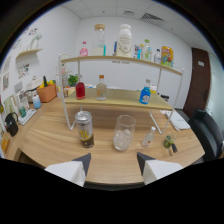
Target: Make me a cup of Mojito.
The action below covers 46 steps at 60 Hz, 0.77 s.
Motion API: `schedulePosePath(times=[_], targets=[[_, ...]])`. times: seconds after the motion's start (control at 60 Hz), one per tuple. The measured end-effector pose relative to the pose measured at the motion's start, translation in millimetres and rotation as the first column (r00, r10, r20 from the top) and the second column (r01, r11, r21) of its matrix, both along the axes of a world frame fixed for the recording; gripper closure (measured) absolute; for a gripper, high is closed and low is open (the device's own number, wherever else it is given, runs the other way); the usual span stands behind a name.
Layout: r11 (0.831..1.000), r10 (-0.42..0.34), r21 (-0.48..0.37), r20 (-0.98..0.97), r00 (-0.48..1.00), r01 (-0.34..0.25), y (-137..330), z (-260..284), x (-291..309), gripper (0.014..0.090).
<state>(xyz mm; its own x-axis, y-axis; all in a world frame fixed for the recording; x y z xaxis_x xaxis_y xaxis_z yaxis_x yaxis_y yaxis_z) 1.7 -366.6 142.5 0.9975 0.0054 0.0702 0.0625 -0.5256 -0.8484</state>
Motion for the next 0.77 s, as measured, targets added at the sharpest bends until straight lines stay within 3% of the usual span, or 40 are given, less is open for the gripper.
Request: schedulePosePath(times=[0.217, 0.767], targets=[[0.998, -0.024, -0.052, 0.012, 1.000, 0.025, -13.6, -28.7, 32.5, 0.0187], [0.998, 0.010, -0.062, -0.025, 1.000, -0.011, -14.6, -34.0, 42.9, 0.0187]])
